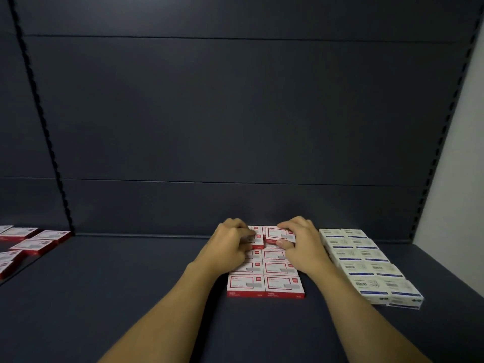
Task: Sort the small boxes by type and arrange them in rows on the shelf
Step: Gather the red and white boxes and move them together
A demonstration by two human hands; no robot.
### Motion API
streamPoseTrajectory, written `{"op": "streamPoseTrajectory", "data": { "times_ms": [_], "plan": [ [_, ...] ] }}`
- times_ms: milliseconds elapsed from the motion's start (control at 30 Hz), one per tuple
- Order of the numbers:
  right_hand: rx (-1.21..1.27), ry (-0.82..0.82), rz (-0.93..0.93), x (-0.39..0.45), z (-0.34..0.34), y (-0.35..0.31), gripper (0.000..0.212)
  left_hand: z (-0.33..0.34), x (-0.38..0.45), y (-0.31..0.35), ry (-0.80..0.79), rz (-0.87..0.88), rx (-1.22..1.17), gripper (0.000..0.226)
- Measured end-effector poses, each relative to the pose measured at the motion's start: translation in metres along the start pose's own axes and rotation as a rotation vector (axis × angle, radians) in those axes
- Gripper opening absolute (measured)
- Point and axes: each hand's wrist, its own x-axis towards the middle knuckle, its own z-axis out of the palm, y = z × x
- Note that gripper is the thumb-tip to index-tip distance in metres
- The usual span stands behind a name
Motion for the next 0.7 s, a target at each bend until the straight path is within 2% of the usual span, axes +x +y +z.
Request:
{"op": "streamPoseTrajectory", "data": {
  "times_ms": [700],
  "plan": [
    [-0.013, -0.056, -0.017, -0.0042, -0.0011, -0.0013, 0.041, -0.0014, -0.0036, 0.0026, 0.003, -0.002, 0.015, 0.043]
  ]
}}
